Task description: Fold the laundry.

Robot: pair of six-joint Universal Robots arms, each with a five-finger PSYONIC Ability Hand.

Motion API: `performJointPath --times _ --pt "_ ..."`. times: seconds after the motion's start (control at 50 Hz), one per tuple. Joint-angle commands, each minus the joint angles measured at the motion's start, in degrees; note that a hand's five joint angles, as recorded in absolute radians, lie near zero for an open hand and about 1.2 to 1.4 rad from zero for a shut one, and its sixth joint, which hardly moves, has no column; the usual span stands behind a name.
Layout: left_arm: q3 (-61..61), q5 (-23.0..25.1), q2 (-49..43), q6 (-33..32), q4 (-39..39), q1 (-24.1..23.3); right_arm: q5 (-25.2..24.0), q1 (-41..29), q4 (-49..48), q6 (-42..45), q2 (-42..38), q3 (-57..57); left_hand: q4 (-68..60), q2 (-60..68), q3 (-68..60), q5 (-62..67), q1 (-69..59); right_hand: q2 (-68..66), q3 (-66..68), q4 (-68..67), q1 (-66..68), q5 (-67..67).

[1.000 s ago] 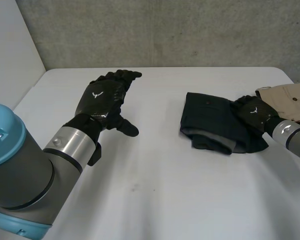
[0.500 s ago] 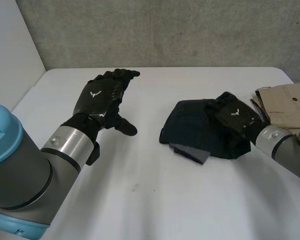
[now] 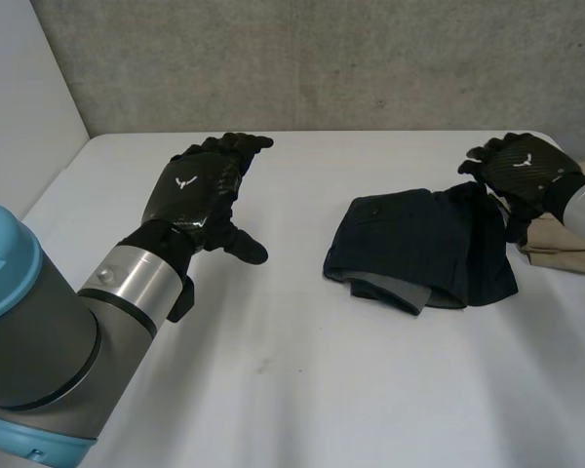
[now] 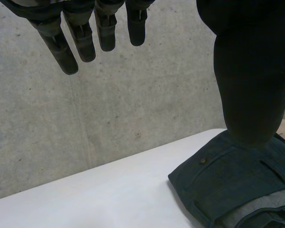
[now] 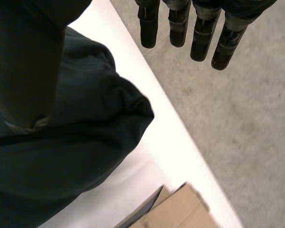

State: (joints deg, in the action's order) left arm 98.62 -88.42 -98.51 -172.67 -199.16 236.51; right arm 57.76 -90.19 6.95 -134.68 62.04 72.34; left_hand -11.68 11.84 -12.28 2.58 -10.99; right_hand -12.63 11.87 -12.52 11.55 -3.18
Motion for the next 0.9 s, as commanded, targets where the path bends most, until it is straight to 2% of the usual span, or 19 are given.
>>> performJointPath --times 0.02,0.06,0.12,0.2,0.28,0.36,0.38,0.4,0.48,0.54,0.7,0.82,0.9 --pt "0.0 0.0 -0.02 0.05 0.0 0.0 6.22 0.37 9.31 -14.79 -0.6 -3.88 1.46 -1.63 2.07 -2.36 0.77 -0.31 1.07 -0.43 1.39 0.23" --pt "0.0 0.0 -0.02 0.05 0.0 0.0 7.28 0.11 9.22 -21.28 -0.25 -2.91 1.46 -1.63 2.07 -2.36 0.77 -0.31 1.07 -0.43 1.39 0.23" --pt "0.0 0.0 -0.02 -0.04 -0.09 0.0 6.93 -0.68 8.78 -25.27 0.27 -0.11 1.46 -1.63 2.07 -2.36 0.77 -0.31 1.07 -0.43 1.39 0.23" --pt "0.0 0.0 -0.02 -0.04 0.0 0.0 6.84 -5.68 5.28 -25.28 4.4 6.92 1.46 -1.63 2.07 -2.36 0.77 0.03 0.73 -0.09 1.06 0.57" --pt "0.0 0.0 -0.02 0.05 -0.09 0.09 8.16 -10.78 -2.28 -25.8 6.87 15.19 1.46 -1.63 2.07 -2.36 0.77 0.36 0.4 0.25 0.72 0.91" --pt "0.0 0.0 -0.02 -0.04 0.0 0.0 14.21 -17.37 -10.45 -26.68 8.63 20.9 1.46 -1.63 2.07 -2.36 0.77 0.36 0.4 0.24 0.72 0.9" --pt "0.08 0.0 -0.02 0.05 0.0 0.0 17.88 -20.43 -13.42 -27.12 8.72 22.04 1.46 -1.63 2.07 -2.36 0.77 0.7 0.06 0.58 0.39 1.24" --pt "0.08 0.0 -0.02 0.05 0.0 0.0 19.57 -22.03 -14.67 -27.3 8.46 22.31 1.46 -1.63 2.07 -2.36 0.77 1.37 -0.61 1.25 -0.28 1.91" --pt "0.08 0.0 -0.02 0.05 0.0 0.0 26.52 -28.01 -18.9 -27.39 3.55 22.14 1.46 -1.63 2.07 -2.36 0.77 2.63 -1.87 2.52 -1.55 3.18" --pt "0.08 0.0 -0.02 0.05 0.0 0.0 29.68 -29.77 -21.18 -27.39 -0.58 20.48 1.46 -1.63 2.07 -2.36 0.77 2.63 -1.87 2.52 -1.55 3.18" --pt "0.17 0.0 0.07 0.05 0.0 0.09 32.5 -29.95 -23.73 -24.06 -8.24 15.21 1.46 -1.63 2.07 -2.36 0.77 2.63 -1.87 2.52 -1.55 3.18" --pt "0.17 0.0 0.16 0.05 0.0 0.09 34.0 -29.51 -25.23 -20.8 -8.25 14.14 1.46 -1.63 2.07 -2.36 0.77 2.63 -1.87 2.52 -1.55 3.18" --pt "0.17 0.0 0.16 0.05 0.0 0.09 33.65 -25.83 -24.88 -17.81 -8.33 13.44 1.46 -1.63 2.07 -2.36 0.77 2.63 -1.87 2.52 -1.55 3.18"
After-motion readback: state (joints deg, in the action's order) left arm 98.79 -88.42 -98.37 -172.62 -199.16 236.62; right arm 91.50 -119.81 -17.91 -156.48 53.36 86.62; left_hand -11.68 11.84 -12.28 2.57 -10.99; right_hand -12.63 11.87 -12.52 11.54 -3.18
